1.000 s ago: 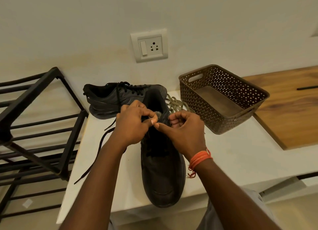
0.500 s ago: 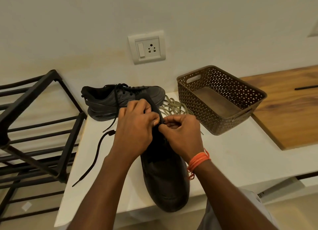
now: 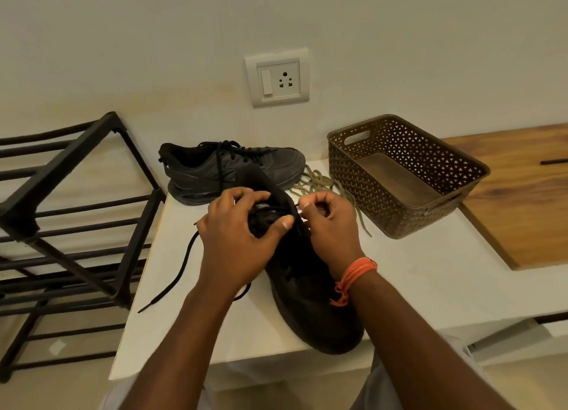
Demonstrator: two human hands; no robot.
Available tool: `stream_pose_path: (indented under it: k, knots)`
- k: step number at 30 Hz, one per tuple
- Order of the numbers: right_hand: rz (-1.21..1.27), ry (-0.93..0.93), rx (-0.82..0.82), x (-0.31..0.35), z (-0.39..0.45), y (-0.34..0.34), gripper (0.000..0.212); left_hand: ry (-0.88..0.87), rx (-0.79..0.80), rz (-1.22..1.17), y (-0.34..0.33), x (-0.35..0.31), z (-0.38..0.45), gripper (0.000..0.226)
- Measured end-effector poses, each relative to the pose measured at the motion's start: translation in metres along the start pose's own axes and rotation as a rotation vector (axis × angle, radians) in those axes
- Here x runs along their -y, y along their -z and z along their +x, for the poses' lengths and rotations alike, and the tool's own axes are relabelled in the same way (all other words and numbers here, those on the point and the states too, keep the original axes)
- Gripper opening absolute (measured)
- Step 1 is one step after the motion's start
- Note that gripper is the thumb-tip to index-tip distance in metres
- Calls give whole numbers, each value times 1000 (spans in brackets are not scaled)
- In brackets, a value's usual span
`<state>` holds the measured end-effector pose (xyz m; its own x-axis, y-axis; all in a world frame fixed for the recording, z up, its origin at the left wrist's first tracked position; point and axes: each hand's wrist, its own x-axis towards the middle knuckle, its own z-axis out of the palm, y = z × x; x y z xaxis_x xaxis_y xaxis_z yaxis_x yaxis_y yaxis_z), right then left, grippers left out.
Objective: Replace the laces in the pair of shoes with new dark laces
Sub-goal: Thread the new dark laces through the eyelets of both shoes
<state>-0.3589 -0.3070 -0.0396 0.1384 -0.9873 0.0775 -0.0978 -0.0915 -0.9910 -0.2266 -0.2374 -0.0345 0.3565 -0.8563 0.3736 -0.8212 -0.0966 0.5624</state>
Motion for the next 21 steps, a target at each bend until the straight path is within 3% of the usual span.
stream_pose_path:
  k: [4,9,13,17,19,21]
  knots:
    - [17,-11,-24,-1,-10,-2,12,72,38,-2,2,-10,-15,85]
    - [-253,20,-66,-4,-13,33,12,167,72,-32,8,-13,-19,77]
    - [-751,-174,42,-20,-29,103,13,191,73,-124,11,-1,-32,92]
    - [-1232,-372,149,-14,-58,135,23,140,109,-140,12,12,-45,89]
    - [-1347,-312,157,-4,-67,126,27,105,121,-120,16,16,-53,91]
    - [-1306,-109,143,2,-68,106,31,102,101,-106,17,16,-61,99]
